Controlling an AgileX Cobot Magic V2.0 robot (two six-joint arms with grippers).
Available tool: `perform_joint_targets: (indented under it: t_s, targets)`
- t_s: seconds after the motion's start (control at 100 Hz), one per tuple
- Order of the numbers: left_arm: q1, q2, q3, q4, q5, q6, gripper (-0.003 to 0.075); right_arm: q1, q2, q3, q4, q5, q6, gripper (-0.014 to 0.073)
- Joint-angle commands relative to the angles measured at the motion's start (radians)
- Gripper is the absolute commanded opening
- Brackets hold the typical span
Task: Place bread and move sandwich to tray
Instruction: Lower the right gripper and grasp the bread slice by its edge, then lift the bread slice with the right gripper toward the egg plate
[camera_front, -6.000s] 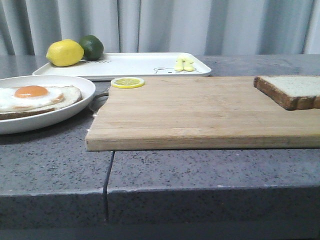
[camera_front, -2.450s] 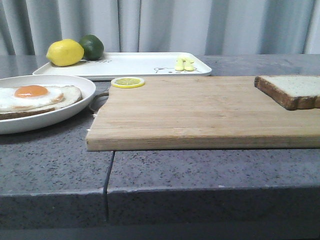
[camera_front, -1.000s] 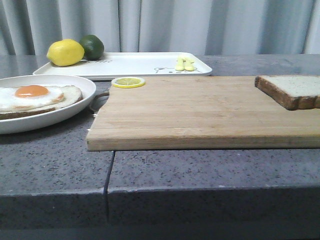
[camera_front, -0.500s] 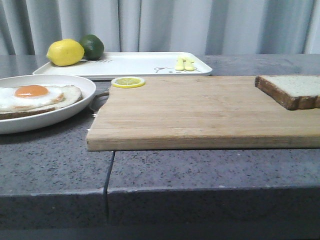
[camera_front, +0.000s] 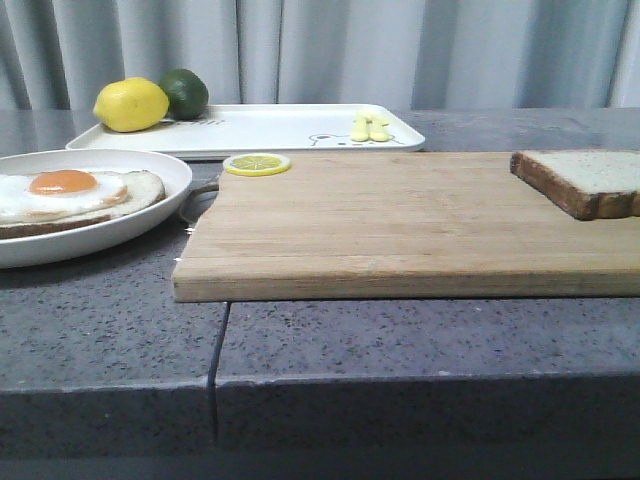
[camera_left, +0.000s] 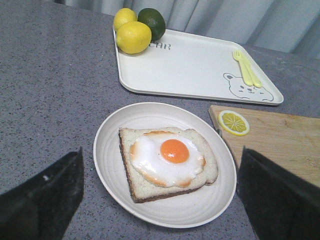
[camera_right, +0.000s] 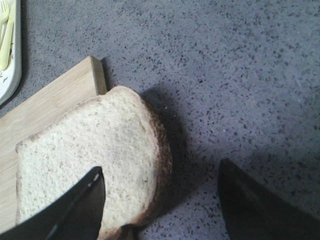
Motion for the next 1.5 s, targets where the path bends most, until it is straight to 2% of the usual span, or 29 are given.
perform_joint_targets:
  t_s: [0.0,0.68,1.19,1.49]
  targets:
    - [0.001,0.014,-0.035,-0.032,-0.061,0.0,0.0587,-0.008,-0.012,-0.039,0.038,-0.003,-0.015,0.0489]
    - [0.001,0.014,-0.035,-0.032,-0.061,0.0,0.0586,-0.004,0.074,-0.072,0.075,0.046,-0.056,0.0489]
    - [0.001,0.014,-0.035,-0.032,-0.061,0.0,0.0587,-0.004,0.185,-0.141,0.086,0.136,-0.061,0.0489]
    - [0.001,0.014,-0.035,-0.032,-0.061,0.0,0.0587,0.042,0.259,-0.158,0.094,0.162,-0.09,0.0489]
